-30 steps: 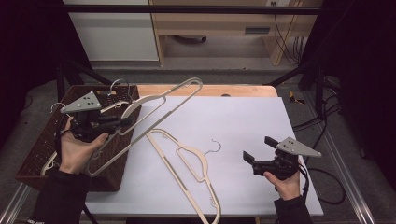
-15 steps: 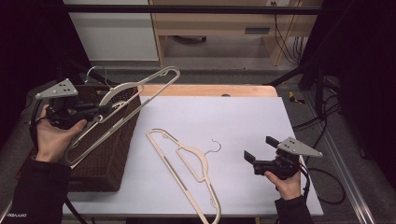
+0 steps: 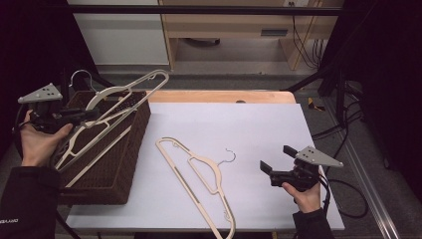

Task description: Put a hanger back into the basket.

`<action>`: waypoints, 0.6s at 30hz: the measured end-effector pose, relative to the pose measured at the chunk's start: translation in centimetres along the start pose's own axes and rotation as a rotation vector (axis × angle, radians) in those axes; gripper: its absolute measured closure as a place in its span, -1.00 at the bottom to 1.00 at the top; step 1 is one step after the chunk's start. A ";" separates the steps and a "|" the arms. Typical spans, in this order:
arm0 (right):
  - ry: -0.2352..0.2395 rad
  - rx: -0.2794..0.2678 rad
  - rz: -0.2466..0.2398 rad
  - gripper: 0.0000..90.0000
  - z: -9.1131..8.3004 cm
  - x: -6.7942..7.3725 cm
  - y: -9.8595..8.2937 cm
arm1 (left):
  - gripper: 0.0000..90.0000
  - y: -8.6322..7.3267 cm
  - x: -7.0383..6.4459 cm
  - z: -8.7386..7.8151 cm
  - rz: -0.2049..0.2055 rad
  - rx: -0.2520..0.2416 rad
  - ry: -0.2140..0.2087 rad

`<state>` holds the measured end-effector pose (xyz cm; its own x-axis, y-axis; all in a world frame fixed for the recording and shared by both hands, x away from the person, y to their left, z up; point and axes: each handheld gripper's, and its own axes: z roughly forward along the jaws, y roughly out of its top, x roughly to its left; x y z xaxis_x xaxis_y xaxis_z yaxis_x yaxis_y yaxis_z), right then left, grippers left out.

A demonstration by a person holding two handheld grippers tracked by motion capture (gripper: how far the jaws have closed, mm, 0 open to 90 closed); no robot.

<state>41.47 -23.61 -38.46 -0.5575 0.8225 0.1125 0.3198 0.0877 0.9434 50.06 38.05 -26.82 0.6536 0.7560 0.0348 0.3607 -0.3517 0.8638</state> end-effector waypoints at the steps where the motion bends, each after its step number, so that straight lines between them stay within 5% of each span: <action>1: -0.002 0.000 -0.001 -0.96 0.0 0.0 0.0 | 0.92 -0.3 0.4 0.0 -0.008 0.004 0.005; 18: -0.003 -0.001 0.003 -0.96 0.0 -0.1 0.0 | 0.92 -4.9 4.5 -0.7 -0.095 0.064 0.080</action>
<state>41.51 -23.66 -38.50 -0.5539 0.8247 0.1146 0.3209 0.0844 0.9434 50.82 43.57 -30.54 0.5603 0.8283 -0.0036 0.4620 -0.3090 0.8313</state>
